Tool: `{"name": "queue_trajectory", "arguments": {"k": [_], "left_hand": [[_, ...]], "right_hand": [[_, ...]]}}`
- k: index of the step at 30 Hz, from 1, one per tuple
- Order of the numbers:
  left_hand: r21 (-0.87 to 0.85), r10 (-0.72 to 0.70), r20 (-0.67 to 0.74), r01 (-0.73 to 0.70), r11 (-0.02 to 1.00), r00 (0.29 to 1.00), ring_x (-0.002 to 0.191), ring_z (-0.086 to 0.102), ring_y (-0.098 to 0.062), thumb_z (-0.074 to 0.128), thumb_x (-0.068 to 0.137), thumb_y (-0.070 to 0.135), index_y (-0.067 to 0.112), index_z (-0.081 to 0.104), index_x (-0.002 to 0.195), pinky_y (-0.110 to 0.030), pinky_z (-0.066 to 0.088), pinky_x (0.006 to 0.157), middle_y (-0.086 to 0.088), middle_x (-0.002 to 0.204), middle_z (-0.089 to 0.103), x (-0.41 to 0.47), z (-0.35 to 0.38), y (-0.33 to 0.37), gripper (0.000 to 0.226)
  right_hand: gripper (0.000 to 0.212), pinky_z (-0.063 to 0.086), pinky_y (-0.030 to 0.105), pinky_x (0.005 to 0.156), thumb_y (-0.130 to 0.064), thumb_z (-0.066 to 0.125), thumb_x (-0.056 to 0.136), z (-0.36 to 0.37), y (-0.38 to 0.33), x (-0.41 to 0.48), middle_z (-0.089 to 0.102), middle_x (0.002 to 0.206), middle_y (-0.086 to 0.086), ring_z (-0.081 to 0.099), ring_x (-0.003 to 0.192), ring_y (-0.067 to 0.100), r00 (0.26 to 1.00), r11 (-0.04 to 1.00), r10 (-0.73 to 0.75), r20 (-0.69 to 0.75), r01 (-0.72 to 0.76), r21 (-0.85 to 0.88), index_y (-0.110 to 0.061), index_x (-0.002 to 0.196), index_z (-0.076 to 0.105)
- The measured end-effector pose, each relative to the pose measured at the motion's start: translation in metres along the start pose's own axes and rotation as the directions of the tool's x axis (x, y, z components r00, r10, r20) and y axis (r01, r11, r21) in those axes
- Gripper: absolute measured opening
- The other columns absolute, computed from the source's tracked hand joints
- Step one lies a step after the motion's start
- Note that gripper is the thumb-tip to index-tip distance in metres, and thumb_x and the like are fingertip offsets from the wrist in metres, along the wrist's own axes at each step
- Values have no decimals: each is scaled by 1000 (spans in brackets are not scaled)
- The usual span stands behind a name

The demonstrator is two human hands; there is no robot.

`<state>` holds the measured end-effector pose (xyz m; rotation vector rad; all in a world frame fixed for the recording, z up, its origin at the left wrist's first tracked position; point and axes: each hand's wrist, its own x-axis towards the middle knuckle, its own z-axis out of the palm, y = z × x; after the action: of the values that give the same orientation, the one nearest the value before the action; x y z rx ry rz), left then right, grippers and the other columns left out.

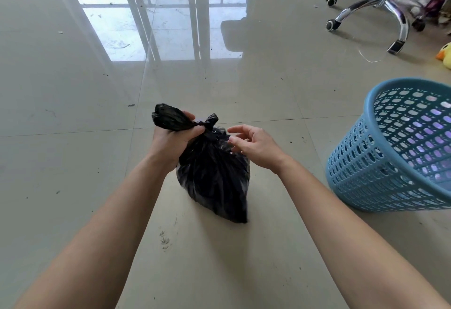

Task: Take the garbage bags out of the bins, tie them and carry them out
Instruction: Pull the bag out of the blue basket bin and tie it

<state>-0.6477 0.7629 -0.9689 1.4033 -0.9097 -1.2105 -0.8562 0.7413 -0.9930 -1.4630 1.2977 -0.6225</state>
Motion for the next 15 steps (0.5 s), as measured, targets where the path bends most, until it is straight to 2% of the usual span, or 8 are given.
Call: {"name": "queue_trajectory", "arguments": {"k": [3,6,9,12,15], "left_hand": [[-40,-25,70,28,999,997,85,67,-19,82,71,3,15,61,88,-31,56,83,-4,84,65,1,-3,-6,30],[-24,-12,160,16,1000,987,88,67,-20,80,68,10,18,62,88,-31,56,85,-7,88,65,0,-4,-10,28],[-8,-1,196,3,1000,981,89,66,-21,80,68,10,18,63,89,-31,55,85,-10,92,65,2,-4,-13,28],[-14,-11,191,14,1000,982,88,67,-19,81,74,2,16,64,89,-30,56,84,-7,89,67,4,-5,-14,27],[-49,-17,136,24,999,991,89,71,-24,74,83,-3,1,70,93,-37,57,89,-9,89,73,4,-6,-10,12]], "right_hand": [[35,50,19,80,-27,58,100,2,-7,-2,67,112,3,66,90,8,1000,996,-16,25,13,85,-27,136,54],[40,50,18,86,-29,60,99,4,-13,-3,65,106,-3,64,88,1,992,993,-82,98,72,96,-25,138,54],[34,55,34,95,-36,68,93,9,-12,1,70,108,4,69,92,9,991,993,-114,67,112,36,-20,123,68],[20,54,42,95,-37,67,93,10,-9,4,67,109,5,69,89,13,991,988,-136,-15,135,-70,-22,105,74],[36,55,45,93,-54,62,84,10,-10,2,71,104,6,70,93,21,994,993,-98,-42,95,-68,-25,101,73]]}}
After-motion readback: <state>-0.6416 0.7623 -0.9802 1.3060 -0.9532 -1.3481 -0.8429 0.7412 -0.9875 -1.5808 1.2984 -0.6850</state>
